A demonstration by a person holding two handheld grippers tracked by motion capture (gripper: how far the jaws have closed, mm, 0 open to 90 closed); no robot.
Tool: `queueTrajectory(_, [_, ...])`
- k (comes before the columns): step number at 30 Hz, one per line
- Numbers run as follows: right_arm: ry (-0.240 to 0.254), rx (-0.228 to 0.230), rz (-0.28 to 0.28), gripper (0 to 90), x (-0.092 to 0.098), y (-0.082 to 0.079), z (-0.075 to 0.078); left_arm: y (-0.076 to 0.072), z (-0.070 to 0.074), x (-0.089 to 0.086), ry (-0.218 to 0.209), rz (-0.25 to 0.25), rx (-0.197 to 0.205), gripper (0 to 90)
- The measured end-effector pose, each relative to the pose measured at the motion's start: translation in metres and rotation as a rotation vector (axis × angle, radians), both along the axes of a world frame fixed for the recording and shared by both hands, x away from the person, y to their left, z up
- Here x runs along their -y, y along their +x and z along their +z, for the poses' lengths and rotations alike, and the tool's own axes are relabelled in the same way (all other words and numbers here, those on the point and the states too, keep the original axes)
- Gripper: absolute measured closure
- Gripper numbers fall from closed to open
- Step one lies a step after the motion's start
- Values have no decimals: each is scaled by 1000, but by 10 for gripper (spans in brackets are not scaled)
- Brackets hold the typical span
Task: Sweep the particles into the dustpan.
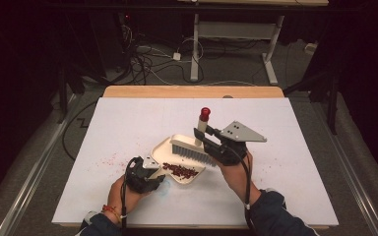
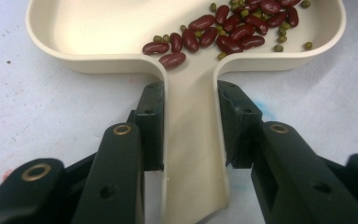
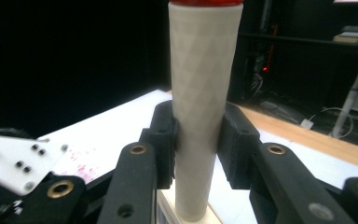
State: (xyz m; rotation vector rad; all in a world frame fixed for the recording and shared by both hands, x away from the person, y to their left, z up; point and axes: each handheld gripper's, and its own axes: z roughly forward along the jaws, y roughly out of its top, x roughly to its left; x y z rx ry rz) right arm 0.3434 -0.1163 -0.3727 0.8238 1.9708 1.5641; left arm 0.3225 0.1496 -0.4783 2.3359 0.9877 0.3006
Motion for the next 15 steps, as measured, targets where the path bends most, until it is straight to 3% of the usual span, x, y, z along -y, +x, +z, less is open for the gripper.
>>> queueTrajectory(7, [-29, 39, -73, 702, 14, 6, 5, -1, 0, -4, 2, -5, -10, 635])
queueTrajectory(15, [-86, 42, -170, 702, 27, 20, -10, -4, 1, -8, 11, -9, -15, 635])
